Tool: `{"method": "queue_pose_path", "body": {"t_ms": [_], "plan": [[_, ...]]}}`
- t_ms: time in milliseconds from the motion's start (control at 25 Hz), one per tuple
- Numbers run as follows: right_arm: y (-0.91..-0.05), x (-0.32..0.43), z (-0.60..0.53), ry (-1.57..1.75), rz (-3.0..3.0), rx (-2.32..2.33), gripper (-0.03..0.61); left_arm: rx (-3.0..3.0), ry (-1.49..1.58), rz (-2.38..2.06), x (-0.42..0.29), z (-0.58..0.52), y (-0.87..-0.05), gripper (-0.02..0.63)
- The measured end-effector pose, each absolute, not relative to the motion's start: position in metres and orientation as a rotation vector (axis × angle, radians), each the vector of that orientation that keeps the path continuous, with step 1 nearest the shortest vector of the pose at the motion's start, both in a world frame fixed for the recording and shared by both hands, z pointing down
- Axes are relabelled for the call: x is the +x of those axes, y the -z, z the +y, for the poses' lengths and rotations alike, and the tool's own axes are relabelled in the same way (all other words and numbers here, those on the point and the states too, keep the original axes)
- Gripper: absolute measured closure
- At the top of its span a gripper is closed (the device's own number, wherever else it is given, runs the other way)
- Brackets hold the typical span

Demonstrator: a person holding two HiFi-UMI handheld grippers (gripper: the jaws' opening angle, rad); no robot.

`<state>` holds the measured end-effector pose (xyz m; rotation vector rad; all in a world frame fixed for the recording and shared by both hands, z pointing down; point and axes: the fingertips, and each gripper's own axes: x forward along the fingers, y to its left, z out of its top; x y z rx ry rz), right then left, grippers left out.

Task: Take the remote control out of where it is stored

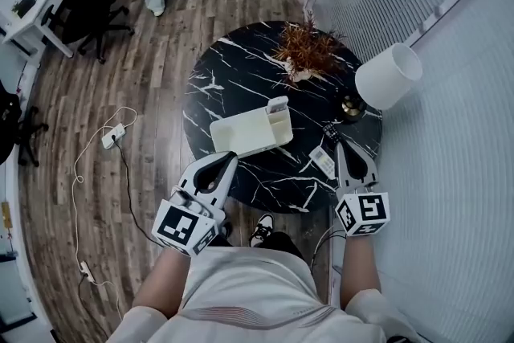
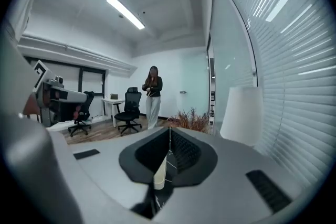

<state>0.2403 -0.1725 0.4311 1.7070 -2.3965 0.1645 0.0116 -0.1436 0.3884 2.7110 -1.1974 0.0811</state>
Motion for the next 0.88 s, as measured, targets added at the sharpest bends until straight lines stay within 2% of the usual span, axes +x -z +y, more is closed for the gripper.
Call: {"method": "queue_pose_path", "body": {"t_ms": [880], "plan": [[-0.417,0.203,-0.157,-0.185,-2.456,1.692,0.557,2.734,-0.081,-1.203,-0.004,-0.135,-0.381,0.604]]}}
